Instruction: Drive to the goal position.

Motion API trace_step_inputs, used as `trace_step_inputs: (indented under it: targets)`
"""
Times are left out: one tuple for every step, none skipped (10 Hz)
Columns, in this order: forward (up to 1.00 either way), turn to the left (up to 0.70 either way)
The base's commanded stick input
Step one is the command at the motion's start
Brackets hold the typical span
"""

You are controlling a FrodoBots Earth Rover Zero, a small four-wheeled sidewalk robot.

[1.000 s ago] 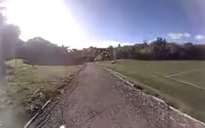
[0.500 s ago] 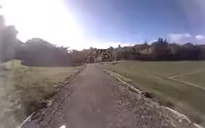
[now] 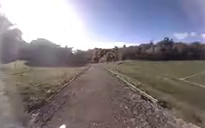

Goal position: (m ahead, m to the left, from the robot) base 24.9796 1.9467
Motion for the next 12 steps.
trace_step_inputs:
  targets:
    - [1.0,0.01]
    - [1.0,0.01]
    - [1.0,0.01]
    - [1.0,0.01]
    - [1.0,0.01]
    - [1.0,0.01]
    - [1.0,0.01]
    - [1.0,0.01]
    - [1.0,0.01]
    - [1.0,0.01]
    - [1.0,0.01]
    - [1.0,0.01]
